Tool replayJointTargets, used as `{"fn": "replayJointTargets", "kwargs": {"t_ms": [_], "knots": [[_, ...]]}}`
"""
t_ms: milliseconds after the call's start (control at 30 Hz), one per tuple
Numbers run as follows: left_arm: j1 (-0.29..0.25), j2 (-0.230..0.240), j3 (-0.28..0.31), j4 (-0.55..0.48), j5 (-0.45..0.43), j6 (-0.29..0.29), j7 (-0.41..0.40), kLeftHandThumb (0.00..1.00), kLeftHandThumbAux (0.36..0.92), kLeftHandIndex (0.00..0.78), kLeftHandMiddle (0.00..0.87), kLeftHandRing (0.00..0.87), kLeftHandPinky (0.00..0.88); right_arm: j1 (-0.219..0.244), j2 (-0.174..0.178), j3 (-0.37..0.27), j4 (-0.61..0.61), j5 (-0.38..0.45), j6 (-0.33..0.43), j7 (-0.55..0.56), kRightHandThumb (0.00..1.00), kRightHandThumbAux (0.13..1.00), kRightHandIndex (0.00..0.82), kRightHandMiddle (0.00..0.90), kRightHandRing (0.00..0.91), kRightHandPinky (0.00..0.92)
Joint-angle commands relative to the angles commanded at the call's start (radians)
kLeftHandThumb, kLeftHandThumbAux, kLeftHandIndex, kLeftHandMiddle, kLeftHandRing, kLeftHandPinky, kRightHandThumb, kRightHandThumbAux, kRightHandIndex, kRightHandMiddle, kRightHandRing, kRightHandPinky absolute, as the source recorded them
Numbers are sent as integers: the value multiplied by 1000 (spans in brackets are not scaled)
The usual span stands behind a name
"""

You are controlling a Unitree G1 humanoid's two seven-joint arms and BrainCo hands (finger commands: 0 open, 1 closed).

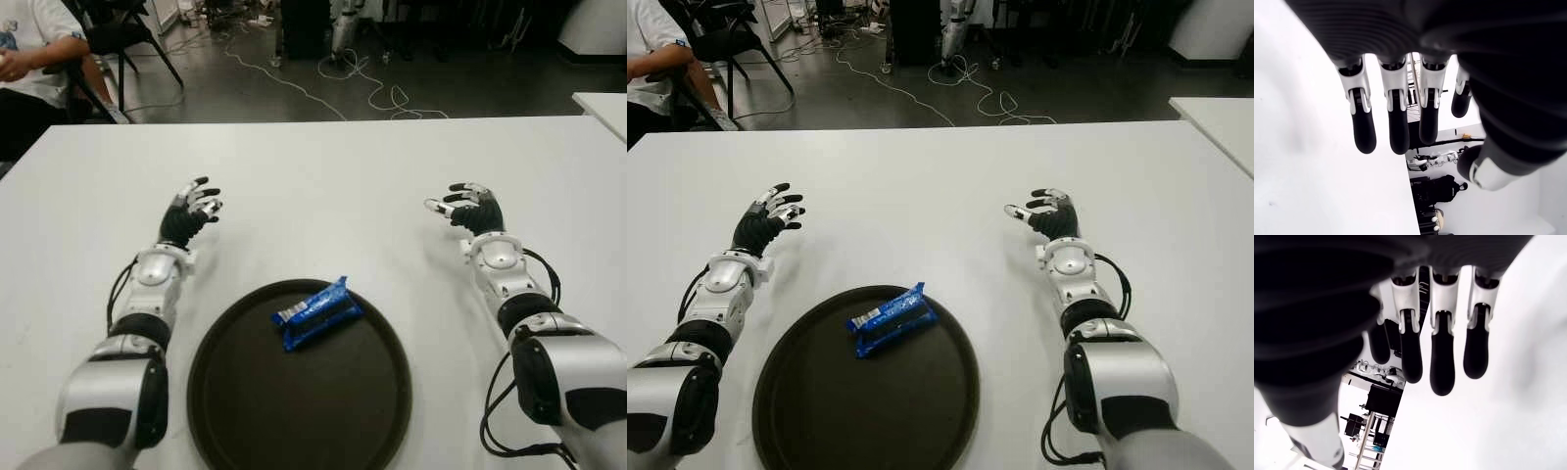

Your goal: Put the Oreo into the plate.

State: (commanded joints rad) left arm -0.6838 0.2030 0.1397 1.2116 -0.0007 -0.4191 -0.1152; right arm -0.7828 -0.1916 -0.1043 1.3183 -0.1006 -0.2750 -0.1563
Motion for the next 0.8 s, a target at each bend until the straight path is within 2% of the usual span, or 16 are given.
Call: {"fn": "replayJointTargets", "kwargs": {"t_ms": [267,467,800], "knots": [[2,0,-1,-1,-1,-3,1,206,660,118,227,248,299,0,2,-10,1,3,-5,6,99,789,334,473,501,530],[3,2,-2,1,0,-8,4,213,662,124,231,252,307,1,3,-8,1,-6,-11,-2,86,786,334,459,492,499],[1,6,-1,4,0,-11,-2,217,668,126,234,255,307,5,6,-5,1,-12,-28,-10,87,779,338,453,492,500]]}}
